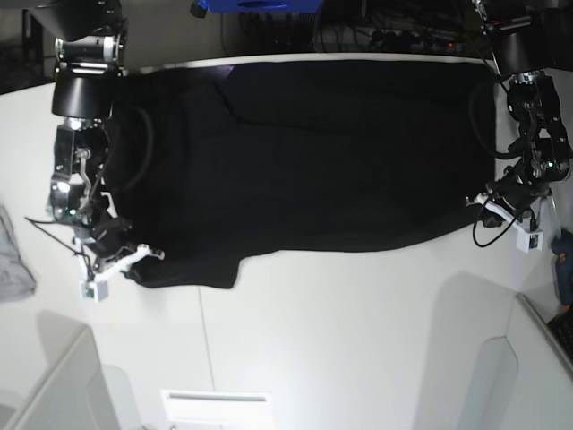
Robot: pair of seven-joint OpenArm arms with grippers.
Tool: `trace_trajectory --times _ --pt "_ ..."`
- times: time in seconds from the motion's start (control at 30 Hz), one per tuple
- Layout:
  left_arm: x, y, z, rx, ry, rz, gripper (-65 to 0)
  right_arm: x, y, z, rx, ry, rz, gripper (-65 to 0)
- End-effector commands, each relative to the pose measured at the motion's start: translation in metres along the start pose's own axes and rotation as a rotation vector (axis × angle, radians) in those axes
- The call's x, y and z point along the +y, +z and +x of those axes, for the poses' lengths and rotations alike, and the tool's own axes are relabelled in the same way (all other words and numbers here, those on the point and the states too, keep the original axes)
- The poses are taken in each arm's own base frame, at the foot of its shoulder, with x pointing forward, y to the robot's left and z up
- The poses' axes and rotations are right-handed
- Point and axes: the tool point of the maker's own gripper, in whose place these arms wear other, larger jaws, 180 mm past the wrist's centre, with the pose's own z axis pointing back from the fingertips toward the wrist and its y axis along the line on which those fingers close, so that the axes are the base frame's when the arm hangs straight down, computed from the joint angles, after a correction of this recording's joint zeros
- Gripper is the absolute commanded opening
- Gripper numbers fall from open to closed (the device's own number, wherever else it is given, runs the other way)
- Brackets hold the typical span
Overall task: Fold the T-shirt properly
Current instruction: 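Lift the hem and fold it over onto the shoulder edge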
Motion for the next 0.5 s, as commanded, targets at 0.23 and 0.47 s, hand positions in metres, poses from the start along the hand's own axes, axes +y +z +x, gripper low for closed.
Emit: trace_trajectory --times 0.23,0.47 --pt "0.009 0.036 0.023 -0.132 0.067 -0.036 -65.0 -0.008 0.031 0.021 -0.077 0.019 -0.02 -65.0" --pt "0.01 0.051 -0.003 -0.094 0.052 -0.029 -65.0 -0.017 0.055 0.005 -0.057 0.015 -0.05 -65.0"
